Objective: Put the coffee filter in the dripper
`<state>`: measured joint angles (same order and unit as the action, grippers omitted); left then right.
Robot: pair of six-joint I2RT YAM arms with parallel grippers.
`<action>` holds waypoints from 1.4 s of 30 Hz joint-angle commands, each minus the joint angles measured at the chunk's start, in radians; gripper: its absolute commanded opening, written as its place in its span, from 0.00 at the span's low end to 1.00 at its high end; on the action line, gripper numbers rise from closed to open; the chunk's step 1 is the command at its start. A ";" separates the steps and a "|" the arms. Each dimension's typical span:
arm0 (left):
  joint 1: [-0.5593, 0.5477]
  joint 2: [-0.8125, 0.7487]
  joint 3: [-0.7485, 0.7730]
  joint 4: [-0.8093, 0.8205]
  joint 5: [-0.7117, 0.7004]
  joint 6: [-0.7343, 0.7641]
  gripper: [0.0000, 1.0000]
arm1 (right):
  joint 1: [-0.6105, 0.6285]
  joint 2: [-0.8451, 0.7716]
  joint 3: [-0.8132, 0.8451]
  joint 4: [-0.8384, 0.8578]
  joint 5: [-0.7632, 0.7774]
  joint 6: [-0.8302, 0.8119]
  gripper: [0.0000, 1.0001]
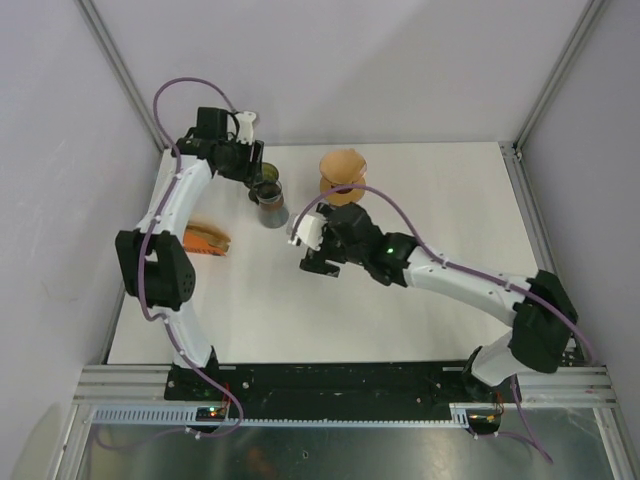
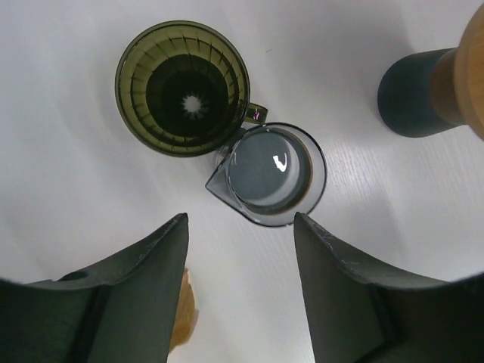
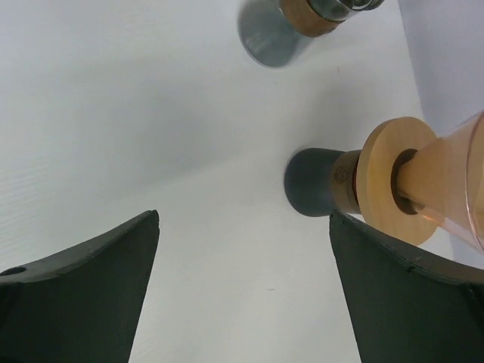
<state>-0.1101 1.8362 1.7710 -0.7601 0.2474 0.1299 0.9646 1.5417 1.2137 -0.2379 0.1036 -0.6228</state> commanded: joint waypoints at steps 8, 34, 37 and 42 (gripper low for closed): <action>-0.029 0.164 0.157 0.015 -0.022 0.222 0.66 | -0.083 -0.207 -0.082 -0.011 -0.214 0.130 0.99; -0.046 0.128 -0.002 0.014 0.039 0.216 0.05 | -0.092 -0.233 -0.100 -0.029 -0.157 0.116 0.99; -0.049 0.076 -0.057 0.014 0.056 0.191 0.01 | -0.091 -0.241 -0.100 -0.024 -0.147 0.124 0.99; -0.058 -0.033 -0.164 0.014 0.125 0.125 0.00 | -0.092 -0.269 -0.100 -0.010 -0.132 0.143 0.99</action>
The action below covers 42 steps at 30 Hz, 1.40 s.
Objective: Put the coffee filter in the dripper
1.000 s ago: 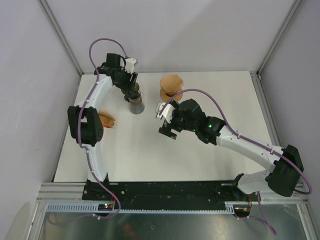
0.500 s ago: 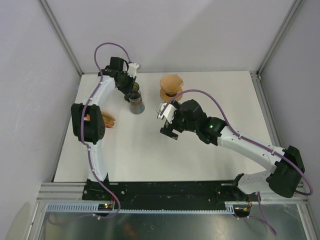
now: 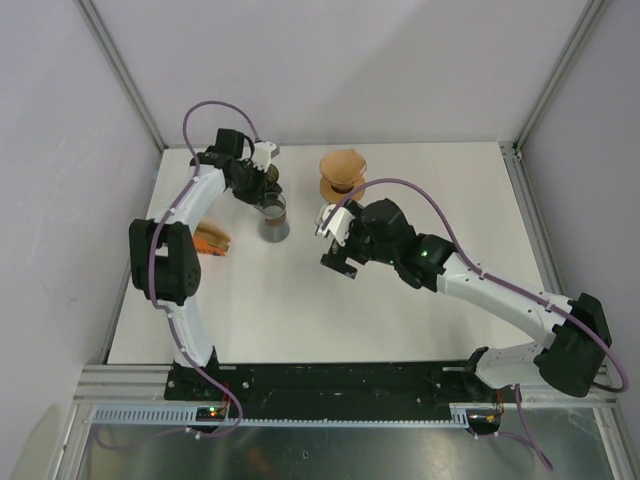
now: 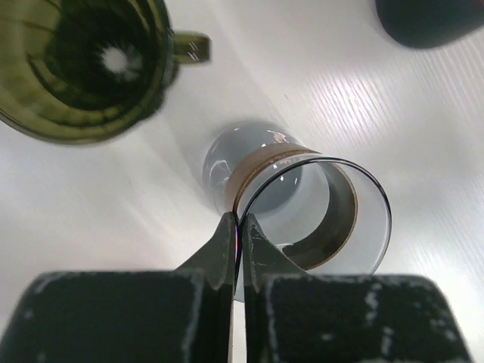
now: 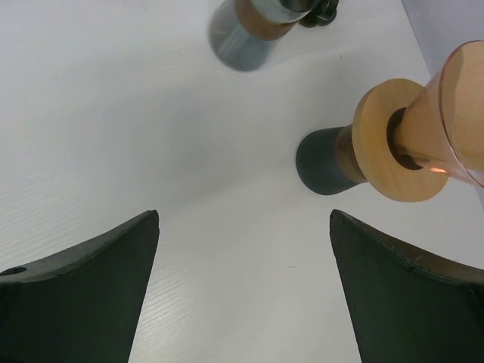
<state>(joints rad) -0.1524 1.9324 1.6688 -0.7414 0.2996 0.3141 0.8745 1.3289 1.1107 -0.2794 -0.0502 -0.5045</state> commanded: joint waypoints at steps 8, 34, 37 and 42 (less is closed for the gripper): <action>-0.116 -0.295 -0.227 -0.004 0.196 -0.134 0.00 | -0.029 -0.104 0.003 0.058 0.063 0.078 0.99; -0.405 -0.382 -0.417 0.137 0.080 -0.138 0.00 | -0.160 -0.173 -0.039 0.079 0.152 0.210 0.99; -0.419 -0.394 -0.446 0.160 0.055 -0.121 0.00 | -0.161 -0.167 -0.040 0.081 0.143 0.208 0.99; -0.431 -0.408 -0.484 0.191 0.030 -0.109 0.00 | -0.161 -0.160 -0.040 0.091 0.135 0.206 0.99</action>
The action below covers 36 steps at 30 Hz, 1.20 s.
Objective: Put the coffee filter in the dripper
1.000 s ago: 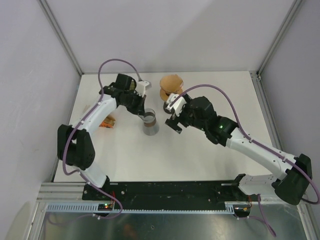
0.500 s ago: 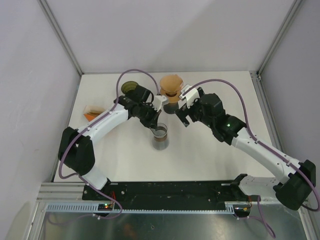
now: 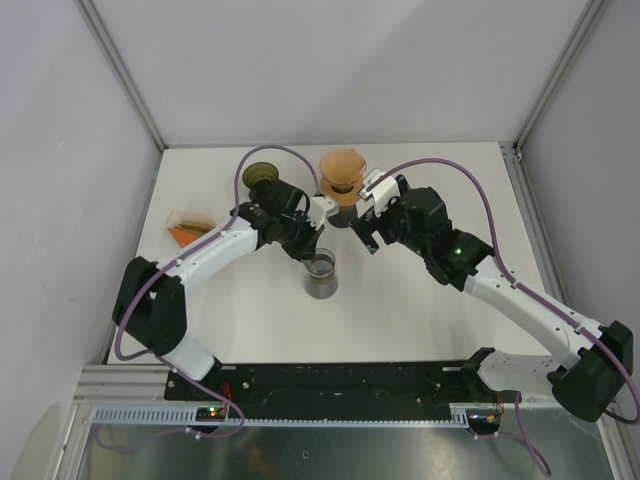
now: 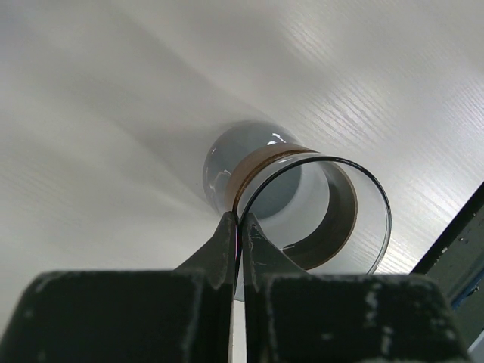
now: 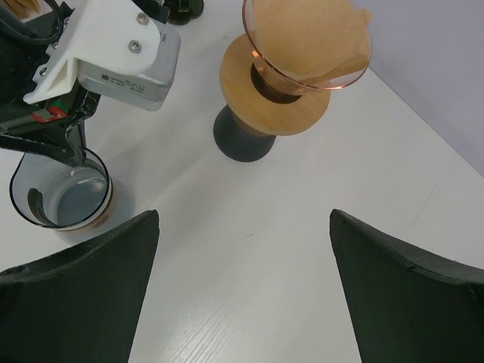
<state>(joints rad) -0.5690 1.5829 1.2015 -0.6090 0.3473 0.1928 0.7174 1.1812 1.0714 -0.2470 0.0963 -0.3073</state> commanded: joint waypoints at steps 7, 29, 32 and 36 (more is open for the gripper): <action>-0.015 -0.076 -0.012 0.061 -0.002 0.027 0.19 | -0.003 -0.012 -0.001 0.055 -0.014 0.005 0.99; 0.224 -0.152 0.228 0.018 0.052 -0.032 0.64 | -0.010 -0.027 -0.001 0.062 -0.007 -0.002 0.99; 0.309 -0.118 0.278 0.020 0.027 -0.074 0.64 | -0.017 -0.035 -0.001 0.063 -0.010 0.003 0.99; 0.415 -0.037 0.338 0.020 0.002 -0.155 0.65 | -0.031 -0.040 -0.001 0.061 -0.017 0.012 0.99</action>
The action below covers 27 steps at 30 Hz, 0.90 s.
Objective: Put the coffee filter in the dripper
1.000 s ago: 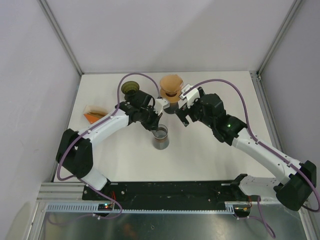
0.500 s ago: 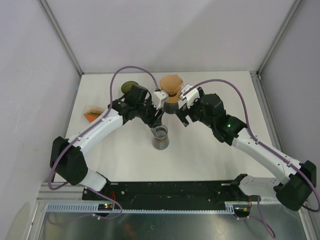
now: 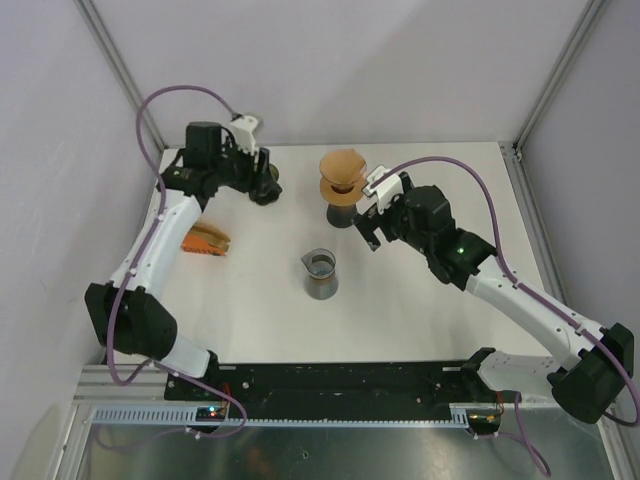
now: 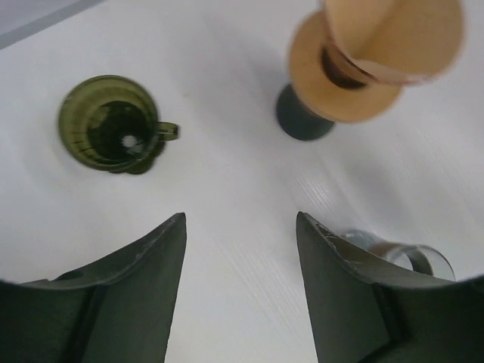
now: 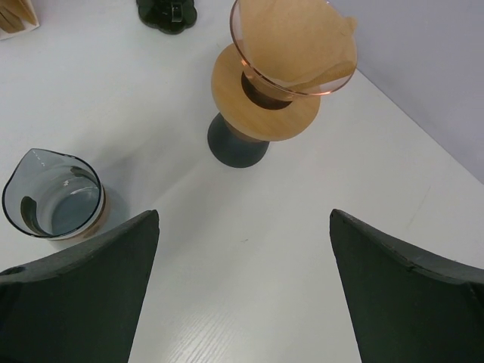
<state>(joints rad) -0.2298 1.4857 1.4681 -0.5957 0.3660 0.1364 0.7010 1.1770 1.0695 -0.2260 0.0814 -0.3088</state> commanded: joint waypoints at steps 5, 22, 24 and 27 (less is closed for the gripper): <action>0.174 0.201 0.157 0.010 -0.035 -0.142 0.65 | -0.023 -0.036 0.001 0.025 -0.011 0.012 0.99; 0.213 0.706 0.553 0.009 -0.311 -0.198 0.65 | -0.026 -0.035 -0.021 0.029 -0.029 -0.008 0.99; 0.215 0.742 0.570 0.008 -0.310 -0.200 0.63 | -0.026 -0.033 -0.022 0.032 -0.030 -0.009 0.99; 0.216 0.774 0.580 0.010 -0.281 -0.200 0.56 | -0.027 -0.029 -0.023 0.034 -0.030 -0.011 0.99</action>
<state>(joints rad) -0.0208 2.2284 1.9961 -0.5922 0.0994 -0.0490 0.6785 1.1698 1.0447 -0.2264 0.0624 -0.3122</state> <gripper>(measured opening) 0.595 0.993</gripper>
